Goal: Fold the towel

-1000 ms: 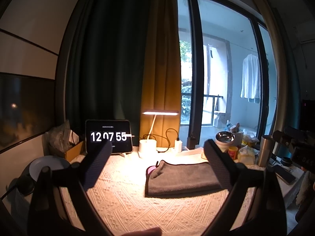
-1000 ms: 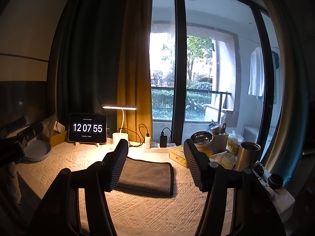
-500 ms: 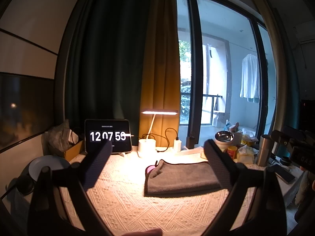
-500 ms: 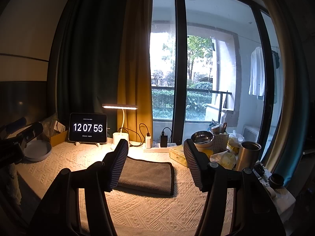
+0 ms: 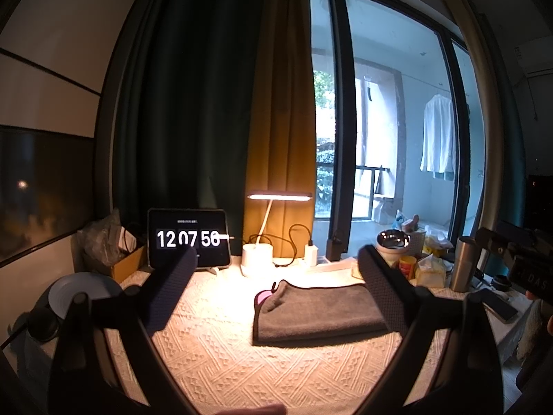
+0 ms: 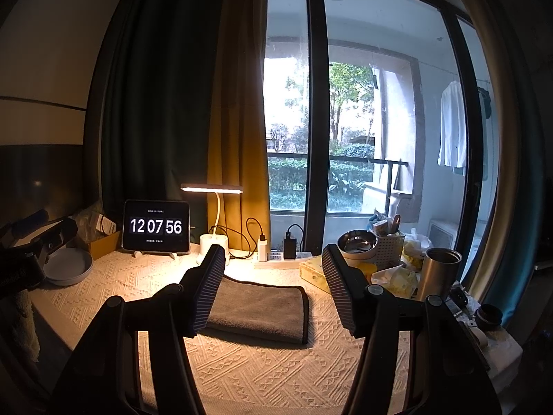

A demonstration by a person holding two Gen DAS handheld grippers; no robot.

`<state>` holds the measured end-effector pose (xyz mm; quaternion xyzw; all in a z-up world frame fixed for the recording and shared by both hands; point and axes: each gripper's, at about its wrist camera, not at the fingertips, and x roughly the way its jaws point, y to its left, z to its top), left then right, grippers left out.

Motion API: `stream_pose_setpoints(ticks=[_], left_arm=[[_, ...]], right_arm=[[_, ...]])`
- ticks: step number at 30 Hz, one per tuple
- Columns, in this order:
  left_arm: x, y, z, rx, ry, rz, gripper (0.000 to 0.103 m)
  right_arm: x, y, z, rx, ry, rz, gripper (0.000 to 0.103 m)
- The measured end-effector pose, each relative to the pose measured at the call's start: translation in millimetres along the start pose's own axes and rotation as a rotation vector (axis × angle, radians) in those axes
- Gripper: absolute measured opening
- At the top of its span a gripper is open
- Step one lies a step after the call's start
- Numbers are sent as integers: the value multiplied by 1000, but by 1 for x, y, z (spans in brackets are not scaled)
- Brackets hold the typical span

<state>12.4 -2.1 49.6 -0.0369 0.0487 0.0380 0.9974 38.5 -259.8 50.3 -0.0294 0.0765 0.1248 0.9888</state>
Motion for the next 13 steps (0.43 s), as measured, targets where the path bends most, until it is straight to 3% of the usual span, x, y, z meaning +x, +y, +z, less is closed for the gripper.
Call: stream_pose_setpoints(ticks=[13], left_arm=[[7,-2,-6,-17,9,-47,96]], right_arm=[[8,6,1,-2,18,15,62]])
